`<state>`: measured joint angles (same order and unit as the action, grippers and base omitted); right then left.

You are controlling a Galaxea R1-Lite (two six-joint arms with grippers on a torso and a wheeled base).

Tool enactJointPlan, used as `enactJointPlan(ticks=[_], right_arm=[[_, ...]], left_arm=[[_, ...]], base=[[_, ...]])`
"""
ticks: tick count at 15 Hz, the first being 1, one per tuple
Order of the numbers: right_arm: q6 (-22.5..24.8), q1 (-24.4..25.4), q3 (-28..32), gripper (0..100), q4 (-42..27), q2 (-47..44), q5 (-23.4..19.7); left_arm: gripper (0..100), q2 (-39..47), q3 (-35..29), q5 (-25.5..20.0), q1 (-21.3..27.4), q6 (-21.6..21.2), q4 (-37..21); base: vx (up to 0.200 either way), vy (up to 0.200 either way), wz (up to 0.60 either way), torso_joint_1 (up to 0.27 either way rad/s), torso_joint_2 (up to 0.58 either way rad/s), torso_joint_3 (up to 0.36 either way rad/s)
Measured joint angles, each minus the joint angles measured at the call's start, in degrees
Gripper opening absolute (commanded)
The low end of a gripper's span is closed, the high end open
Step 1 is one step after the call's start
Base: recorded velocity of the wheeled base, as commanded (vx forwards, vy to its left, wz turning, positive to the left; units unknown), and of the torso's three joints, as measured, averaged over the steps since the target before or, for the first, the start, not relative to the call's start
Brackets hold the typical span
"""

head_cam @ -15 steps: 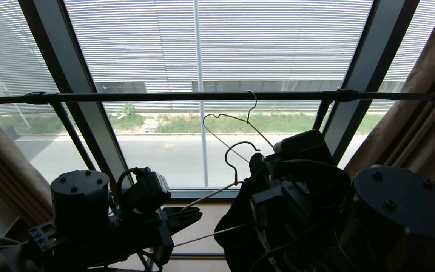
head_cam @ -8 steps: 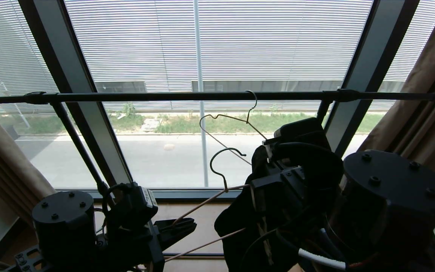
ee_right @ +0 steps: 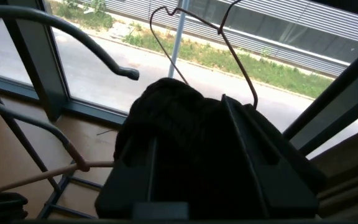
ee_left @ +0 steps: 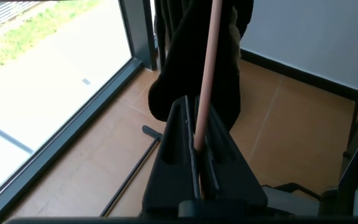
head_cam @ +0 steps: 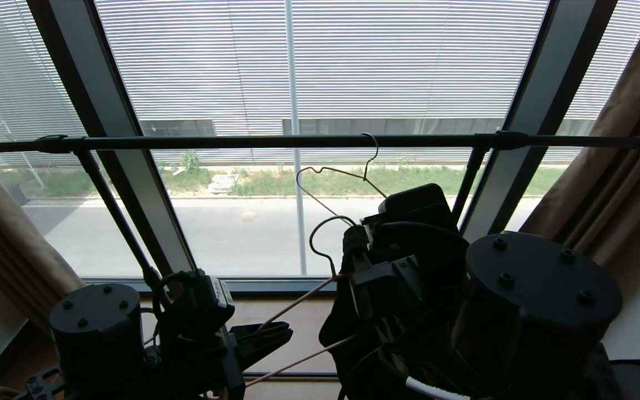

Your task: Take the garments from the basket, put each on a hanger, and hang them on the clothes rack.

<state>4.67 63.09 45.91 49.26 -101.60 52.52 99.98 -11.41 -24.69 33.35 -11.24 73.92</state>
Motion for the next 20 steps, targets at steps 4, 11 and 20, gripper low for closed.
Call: enactJointPlan(ticks=[4, 11, 20], right_arm=[[-0.6, -1.3, -1.0, 100, 2.4, 0.1, 0.8], [-0.7, -2.2, -2.6, 100, 2.8, 0.2, 0.8], [-0.3, -1.0, -3.9, 100, 2.7, 1.3, 0.8]], left_arm=[[0, 1.1, 0.8, 0.1, -0.1, 0.8, 2.1], [0, 1.5, 0.4, 0.1, -0.6, 1.5, 2.2], [0, 3.2, -1.8, 0.1, -3.3, 2.3, 4.0]], base=[[0.000, 0.000, 0.00, 0.000, 0.00, 0.000], [0.000, 0.000, 0.00, 0.000, 0.00, 0.000], [0.000, 0.000, 0.00, 0.000, 0.00, 0.000]])
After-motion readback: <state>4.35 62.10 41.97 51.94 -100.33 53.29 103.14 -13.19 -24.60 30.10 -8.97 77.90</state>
